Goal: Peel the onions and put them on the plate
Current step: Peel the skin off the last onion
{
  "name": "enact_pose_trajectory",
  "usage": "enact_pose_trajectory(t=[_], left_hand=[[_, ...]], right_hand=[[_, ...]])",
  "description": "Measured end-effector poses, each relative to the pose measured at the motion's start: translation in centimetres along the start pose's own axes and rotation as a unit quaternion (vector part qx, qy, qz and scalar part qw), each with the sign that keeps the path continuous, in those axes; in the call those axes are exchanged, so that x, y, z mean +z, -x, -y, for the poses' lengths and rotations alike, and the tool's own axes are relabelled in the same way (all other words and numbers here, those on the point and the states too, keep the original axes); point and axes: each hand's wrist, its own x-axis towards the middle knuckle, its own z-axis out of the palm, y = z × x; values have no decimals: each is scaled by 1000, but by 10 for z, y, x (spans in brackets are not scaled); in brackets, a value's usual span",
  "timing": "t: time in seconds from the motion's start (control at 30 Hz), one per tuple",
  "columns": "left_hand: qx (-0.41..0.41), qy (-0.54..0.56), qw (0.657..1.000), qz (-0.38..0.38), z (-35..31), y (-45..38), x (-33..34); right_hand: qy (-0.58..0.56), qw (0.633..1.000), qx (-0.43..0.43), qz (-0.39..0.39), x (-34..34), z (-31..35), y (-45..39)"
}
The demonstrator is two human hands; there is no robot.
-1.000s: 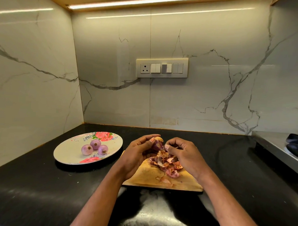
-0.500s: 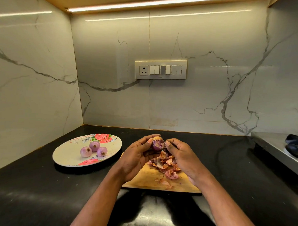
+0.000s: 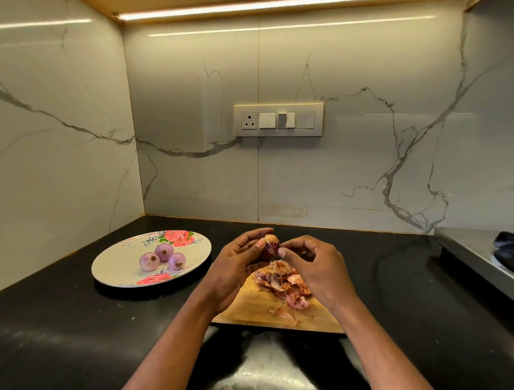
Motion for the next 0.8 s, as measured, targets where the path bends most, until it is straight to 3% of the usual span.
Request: enact_pose_trajectory(t=[0.23, 0.53, 0.67, 0.8], left_hand=[[-7, -71, 997, 8, 4, -2, -1], [-2, -4, 1000, 23, 0, 1, 0], [3, 17, 1000, 14, -1, 2, 0], [8, 17, 1000, 11, -1, 1, 0]], right_hand=[[109, 994, -13, 23, 4, -4, -1], [22, 999, 49, 6, 5, 0, -2], [-105, 988, 101, -56, -1, 2, -5], [-128, 987, 83, -48, -4, 1, -4]])
